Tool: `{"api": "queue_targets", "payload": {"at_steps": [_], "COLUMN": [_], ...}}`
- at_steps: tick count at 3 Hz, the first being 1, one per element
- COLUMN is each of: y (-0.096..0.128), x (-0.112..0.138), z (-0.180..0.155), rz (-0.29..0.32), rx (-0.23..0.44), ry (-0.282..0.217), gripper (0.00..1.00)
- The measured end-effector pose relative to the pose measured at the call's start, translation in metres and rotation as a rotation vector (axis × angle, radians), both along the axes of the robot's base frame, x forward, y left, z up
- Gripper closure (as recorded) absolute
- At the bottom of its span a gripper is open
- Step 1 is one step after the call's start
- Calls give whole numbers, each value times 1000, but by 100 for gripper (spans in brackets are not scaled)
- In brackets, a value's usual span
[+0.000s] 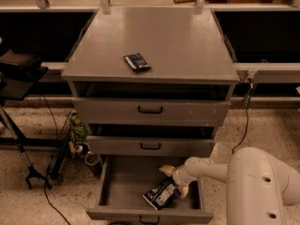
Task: Pick blue chip bag from bottom drawer and place on counter
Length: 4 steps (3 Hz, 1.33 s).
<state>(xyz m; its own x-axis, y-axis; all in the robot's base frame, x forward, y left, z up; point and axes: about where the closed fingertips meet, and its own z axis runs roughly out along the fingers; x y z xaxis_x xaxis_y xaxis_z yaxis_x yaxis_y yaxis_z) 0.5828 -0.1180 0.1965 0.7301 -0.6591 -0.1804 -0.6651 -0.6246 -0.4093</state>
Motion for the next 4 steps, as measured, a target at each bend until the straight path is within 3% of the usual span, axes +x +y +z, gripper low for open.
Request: {"api": "queue_targets", "payload": {"at_steps": [2, 4], "y": [19, 27], "x": [6, 4], "z": [-35, -45], "rz": [19, 51], "rx": [23, 44], "ry": [58, 80], "gripper": [0, 42]}}
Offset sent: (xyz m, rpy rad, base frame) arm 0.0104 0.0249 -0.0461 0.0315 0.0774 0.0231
